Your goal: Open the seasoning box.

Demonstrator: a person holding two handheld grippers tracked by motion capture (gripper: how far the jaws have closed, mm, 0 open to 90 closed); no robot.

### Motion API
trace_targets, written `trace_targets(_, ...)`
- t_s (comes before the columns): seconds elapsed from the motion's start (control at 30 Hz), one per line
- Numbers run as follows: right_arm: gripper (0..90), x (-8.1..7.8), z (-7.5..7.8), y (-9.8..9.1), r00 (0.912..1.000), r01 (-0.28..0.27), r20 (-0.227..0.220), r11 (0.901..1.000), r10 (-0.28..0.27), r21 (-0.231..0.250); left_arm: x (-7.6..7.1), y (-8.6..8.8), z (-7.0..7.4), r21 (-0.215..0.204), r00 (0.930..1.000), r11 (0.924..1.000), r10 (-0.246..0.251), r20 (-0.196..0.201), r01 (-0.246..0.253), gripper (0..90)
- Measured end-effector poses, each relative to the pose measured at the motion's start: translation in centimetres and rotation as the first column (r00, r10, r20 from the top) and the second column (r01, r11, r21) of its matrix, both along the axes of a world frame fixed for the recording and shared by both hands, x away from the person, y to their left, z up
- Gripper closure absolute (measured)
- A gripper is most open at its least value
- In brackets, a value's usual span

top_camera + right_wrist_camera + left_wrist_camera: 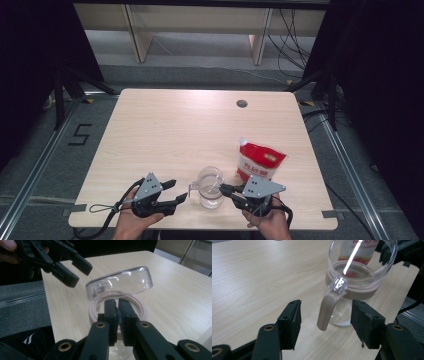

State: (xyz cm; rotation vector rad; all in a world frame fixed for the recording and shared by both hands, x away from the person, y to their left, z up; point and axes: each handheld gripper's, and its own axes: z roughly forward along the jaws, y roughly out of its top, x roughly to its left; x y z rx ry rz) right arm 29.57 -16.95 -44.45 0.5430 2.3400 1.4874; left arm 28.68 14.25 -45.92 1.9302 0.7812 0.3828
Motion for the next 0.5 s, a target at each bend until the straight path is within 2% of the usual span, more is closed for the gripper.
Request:
trace_targets(0.07, 85.8, 0.0, 0.2, 0.0, 1.0000, 0.004, -0.001, 1.0000, -0.004, -0.003, -0.2, -0.1, -0.1, 0.002, 1.0000, 1.0000, -0.006, -0.007, 0.006, 39.1)
trace_targets(0.1, 85.8, 0.0, 0.2, 0.1, 1.0000, -0.002, 0.001, 1.0000, 0.002, -0.001, -0.4, -0.3, -0.3, -0.018, 0.9997, 0.9998, 0.008, -0.025, -0.009, 38.4)
trace_targets(0.13, 85.8, 0.0, 0.2, 0.2, 1.0000, 0.000, 0.008, 1.0000, 0.000, 0.000, -0.5, -0.2, -0.3, 0.002, 0.9997, 1.0000, 0.000, -0.023, 0.000, 35.9)
trace_targets(0.23, 85.7, 0.0, 0.3, 0.5, 1.0000, -0.003, 0.003, 0.9999, 0.002, 0.010, -0.7, -0.2, -0.3, 0.010, 0.9993, 0.9998, 0.018, -0.032, -0.018, 33.0)
trace_targets(0.27, 85.4, 0.0, 0.3, 0.5, 0.9999, -0.014, 0.006, 0.9999, 0.014, 0.006, -0.5, -0.1, -0.3, 0.035, 0.9999, 0.9994, 0.005, -0.015, -0.004, 31.9)
trace_targets(0.3, 85.3, 0.0, 0.4, 0.7, 0.9998, -0.021, 0.005, 0.9998, 0.021, 0.005, -0.6, -0.1, -0.6, 0.027, 0.9998, 0.9996, 0.005, -0.019, -0.005, 31.0)
trace_targets(0.33, 85.3, -0.1, 0.5, 0.8, 0.9998, -0.015, 0.011, 0.9998, 0.015, 0.016, -0.6, -0.1, -0.7, 0.043, 0.9995, 0.9990, 0.007, -0.030, -0.005, 30.1)
trace_targets(0.37, 85.3, -0.3, 0.6, 1.0, 1.0000, -0.006, -0.005, 0.9999, 0.006, 0.015, -0.7, -0.1, -0.9, 0.034, 0.9990, 0.9993, 0.015, -0.042, -0.014, 28.7)
trace_targets(0.4, 85.3, -0.2, 0.7, 1.1, 0.9997, -0.020, 0.013, 0.9997, 0.020, 0.011, -0.8, -0.1, -1.1, 0.030, 0.9983, 0.9994, 0.021, -0.055, -0.020, 28.6)
trace_targets(0.43, 85.3, -0.3, 0.7, 1.2, 0.9997, -0.023, 0.014, 0.9997, 0.022, 0.011, -0.7, 0.0, -1.3, 0.026, 0.9989, 0.9996, 0.010, -0.045, -0.009, 28.4)
trace_targets(0.47, 85.3, -0.2, 0.8, 1.3, 0.9993, -0.029, 0.024, 0.9996, 0.029, 0.008, -0.8, 0.1, -1.4, 0.027, 0.9979, 0.9995, 0.018, -0.063, -0.016, 28.1)
trace_targets(0.5, 85.3, -0.3, 0.9, 1.4, 0.9994, -0.032, 0.015, 0.9995, 0.032, 0.007, -0.8, 0.1, -1.6, 0.029, 0.9974, 0.9990, 0.037, -0.062, -0.035, 27.7)
